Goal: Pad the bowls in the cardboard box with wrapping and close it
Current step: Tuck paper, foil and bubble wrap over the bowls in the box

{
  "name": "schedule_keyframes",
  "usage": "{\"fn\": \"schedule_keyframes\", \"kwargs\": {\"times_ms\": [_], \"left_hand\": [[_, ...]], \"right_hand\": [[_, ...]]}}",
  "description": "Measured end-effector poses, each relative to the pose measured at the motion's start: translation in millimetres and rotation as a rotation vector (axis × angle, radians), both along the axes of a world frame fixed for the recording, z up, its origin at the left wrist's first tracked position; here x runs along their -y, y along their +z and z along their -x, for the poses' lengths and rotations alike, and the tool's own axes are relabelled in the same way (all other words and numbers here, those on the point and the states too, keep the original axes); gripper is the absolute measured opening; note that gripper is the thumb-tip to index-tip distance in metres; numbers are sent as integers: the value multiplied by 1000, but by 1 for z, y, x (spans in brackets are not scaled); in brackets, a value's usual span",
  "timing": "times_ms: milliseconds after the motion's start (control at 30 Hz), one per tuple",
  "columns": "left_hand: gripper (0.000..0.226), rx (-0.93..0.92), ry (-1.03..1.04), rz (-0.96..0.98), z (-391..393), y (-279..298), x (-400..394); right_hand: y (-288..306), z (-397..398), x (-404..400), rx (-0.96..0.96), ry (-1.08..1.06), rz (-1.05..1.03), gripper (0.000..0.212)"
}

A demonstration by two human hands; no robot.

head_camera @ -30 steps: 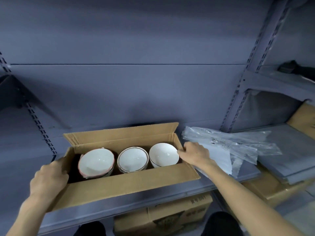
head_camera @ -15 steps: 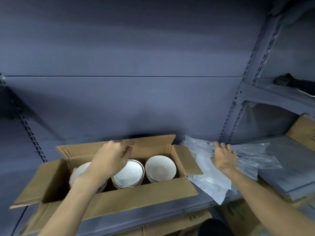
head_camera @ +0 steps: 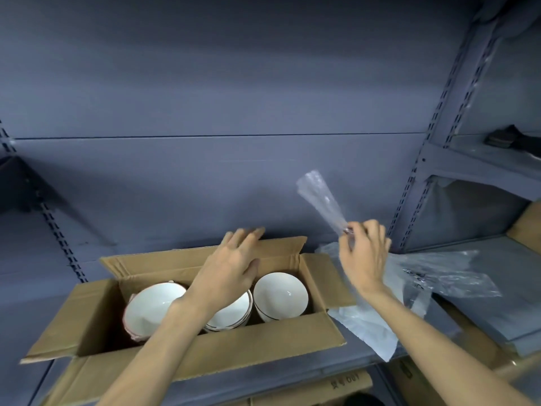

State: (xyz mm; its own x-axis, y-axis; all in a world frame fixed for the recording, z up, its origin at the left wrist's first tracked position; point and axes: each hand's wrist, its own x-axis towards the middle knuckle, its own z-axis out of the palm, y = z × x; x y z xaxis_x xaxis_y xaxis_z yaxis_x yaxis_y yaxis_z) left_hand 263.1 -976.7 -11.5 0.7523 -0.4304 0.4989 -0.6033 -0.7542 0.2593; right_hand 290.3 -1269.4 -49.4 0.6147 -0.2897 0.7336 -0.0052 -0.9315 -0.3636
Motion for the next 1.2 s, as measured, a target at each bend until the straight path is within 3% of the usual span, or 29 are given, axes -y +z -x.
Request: {"fn": "schedule_keyframes", "kwargs": {"times_ms": [133,200,300,433,533,600,700,800,967,1100,1200], "left_hand": [[94,243,128,20,10,10,-11],[98,380,185,5,14,17,-19],[86,470,275,-169,20,16,-42],[48,342,352,-375,33,-3,-79],[44,115,393,-402,38,-12,-115],[27,-13,350,-365,35,-19,-138],[46,-127,267,-324,29,-27,-156],[52,-120,276,-319,18,-29,-166],[26,10,341,-326,-1,-37,-175],[49,50,446,-392,-7,-51,-181],[56,34,568,-507,-9,-62,-183]], "right_hand": [[16,5,-64,91,257,129,11],[18,11,-90,80,350,197,13],[15,19,-130,50,473,278,18],[3,27,-170,-33,672,432,15],[-7,23,-170,-206,729,517,25],[-9,18,-162,-368,751,460,32],[-12,11,-150,-487,705,486,47],[-14,3,-138,-531,619,500,62],[-15,3,-136,-480,482,575,53],[-11,-2,-154,-405,444,741,58],[-17,-11,-169,-418,452,766,45]]}}
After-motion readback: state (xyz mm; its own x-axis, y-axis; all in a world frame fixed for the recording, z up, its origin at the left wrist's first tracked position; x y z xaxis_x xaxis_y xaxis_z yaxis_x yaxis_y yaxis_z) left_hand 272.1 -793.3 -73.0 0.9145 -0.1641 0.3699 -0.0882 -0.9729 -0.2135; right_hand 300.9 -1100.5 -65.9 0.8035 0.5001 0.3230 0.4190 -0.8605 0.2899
